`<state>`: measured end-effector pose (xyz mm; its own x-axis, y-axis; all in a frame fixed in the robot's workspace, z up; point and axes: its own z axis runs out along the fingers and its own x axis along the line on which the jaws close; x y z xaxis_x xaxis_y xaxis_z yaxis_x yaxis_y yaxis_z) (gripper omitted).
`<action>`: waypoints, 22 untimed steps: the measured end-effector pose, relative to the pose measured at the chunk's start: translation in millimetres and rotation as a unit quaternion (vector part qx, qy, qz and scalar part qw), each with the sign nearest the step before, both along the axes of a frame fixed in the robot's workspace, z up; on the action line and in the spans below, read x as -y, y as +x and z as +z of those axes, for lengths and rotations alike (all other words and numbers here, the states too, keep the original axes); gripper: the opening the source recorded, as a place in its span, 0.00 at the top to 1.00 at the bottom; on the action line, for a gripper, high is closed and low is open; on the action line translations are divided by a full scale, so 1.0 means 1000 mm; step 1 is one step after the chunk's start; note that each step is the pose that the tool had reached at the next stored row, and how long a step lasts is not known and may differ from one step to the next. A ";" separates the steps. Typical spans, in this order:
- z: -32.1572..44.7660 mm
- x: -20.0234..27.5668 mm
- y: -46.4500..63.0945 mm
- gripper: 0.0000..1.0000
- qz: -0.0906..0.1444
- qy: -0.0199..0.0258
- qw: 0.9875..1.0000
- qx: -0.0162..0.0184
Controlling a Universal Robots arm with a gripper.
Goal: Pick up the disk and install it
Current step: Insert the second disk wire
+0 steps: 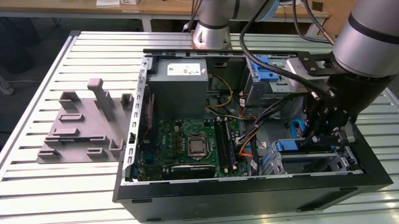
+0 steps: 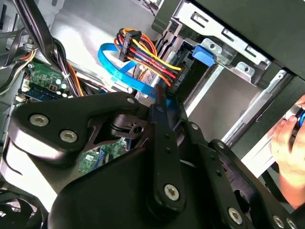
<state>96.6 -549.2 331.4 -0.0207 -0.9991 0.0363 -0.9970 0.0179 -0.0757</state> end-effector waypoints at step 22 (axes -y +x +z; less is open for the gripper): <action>0.0145 0.0000 0.000 0.89 0.000 0.000 1.000 -0.003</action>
<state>96.7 -549.2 346.0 -0.0205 -0.9991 0.0363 -0.9974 0.0180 -0.0693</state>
